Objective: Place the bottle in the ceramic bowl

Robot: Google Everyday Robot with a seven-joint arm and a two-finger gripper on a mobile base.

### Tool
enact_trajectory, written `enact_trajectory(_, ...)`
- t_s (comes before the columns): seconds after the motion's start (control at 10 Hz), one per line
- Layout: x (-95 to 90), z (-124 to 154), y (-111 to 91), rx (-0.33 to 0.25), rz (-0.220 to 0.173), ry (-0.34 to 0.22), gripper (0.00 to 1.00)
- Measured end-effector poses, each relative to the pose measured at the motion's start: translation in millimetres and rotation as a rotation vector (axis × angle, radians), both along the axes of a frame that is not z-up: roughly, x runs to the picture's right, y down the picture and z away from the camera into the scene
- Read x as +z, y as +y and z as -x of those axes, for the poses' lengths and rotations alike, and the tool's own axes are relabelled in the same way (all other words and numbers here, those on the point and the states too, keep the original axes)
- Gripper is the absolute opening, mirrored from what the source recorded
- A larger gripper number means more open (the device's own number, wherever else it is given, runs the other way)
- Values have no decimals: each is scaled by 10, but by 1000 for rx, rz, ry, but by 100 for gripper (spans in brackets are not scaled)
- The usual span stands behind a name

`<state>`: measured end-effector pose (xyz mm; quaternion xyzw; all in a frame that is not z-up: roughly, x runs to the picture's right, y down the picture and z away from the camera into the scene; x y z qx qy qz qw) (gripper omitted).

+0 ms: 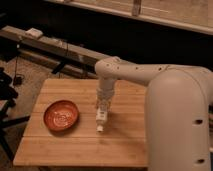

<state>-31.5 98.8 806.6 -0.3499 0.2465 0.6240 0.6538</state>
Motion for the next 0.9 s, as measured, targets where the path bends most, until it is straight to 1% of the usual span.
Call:
enact_trajectory(0.2, -19, 366, -94, -76, 2, -89, 0)
enact_trajectory(0.3, -47, 609, -131, -123, 2, -145, 0)
enact_trajectory(0.4, -101, 904, -148, -176, 2, -212, 0)
enact_trajectory(0.6, -236, 1315, -102, -249, 4, -311, 0)
enact_trajectory(0.7, -274, 1423, -89, -267, 3, -339, 0)
enact_trajectory(0.8, -330, 1597, -57, -289, 1, -380, 0)
enact_trajectory(0.9, -332, 1653, -50, -297, -1, -402, 1)
